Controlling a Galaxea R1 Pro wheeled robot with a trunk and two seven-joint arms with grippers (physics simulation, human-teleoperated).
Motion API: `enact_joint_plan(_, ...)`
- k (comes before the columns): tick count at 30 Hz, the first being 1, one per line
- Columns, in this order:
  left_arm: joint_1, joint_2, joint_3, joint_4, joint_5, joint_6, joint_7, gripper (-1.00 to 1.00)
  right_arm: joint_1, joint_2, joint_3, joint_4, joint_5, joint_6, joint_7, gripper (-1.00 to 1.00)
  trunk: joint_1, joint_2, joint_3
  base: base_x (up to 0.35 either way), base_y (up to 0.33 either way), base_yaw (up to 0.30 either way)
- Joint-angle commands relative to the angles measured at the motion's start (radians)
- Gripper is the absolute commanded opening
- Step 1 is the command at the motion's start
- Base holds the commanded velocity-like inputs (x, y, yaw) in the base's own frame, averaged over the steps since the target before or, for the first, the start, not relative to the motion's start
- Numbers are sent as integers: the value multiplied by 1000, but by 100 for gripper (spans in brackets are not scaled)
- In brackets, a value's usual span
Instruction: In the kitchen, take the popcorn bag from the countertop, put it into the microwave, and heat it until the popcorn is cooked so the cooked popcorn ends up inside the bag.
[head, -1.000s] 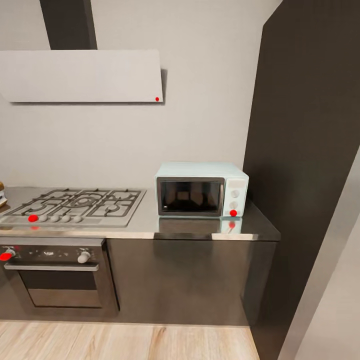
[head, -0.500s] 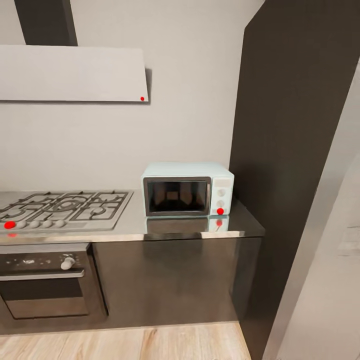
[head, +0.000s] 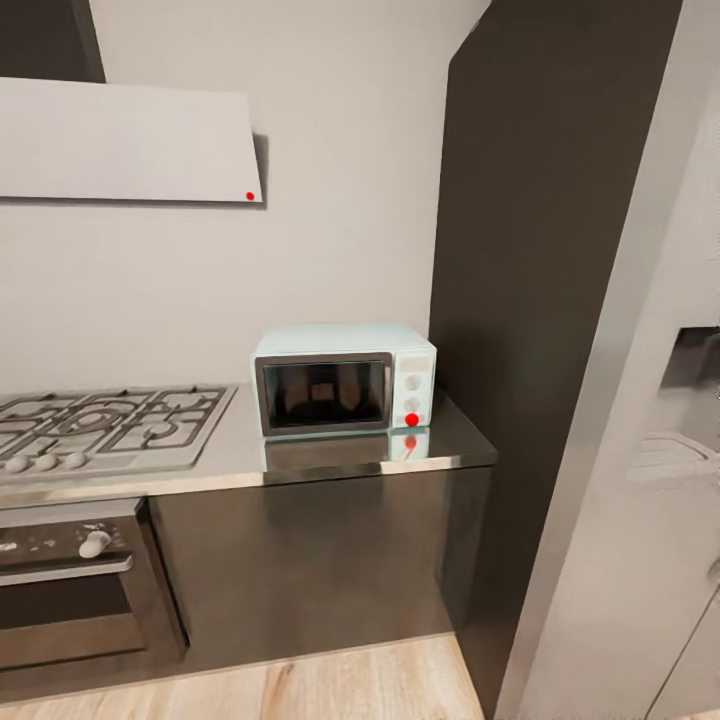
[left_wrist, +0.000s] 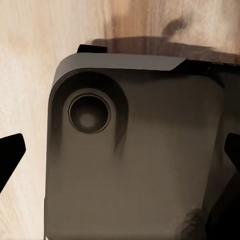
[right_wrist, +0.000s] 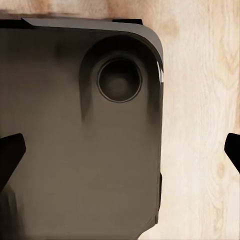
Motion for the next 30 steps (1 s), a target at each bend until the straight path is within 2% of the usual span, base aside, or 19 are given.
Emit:
enact_joint_plan(1,0,0,1,0,10,-1,0,100,0,0,-1,0,0,-3,1,100,0,0,-1,0,0,-39)
enact_joint_plan(20,0,-1,1,0,10,-1,-1,100,0,-1,0,0,2,-3,1,100,0,0,-1,0,0,-2)
enact_joint_plan(30,0,-1,1,0,10,-1,-1,100,0,-2,-1,0,2,-3,1,100,0,0,-1,0,0,209)
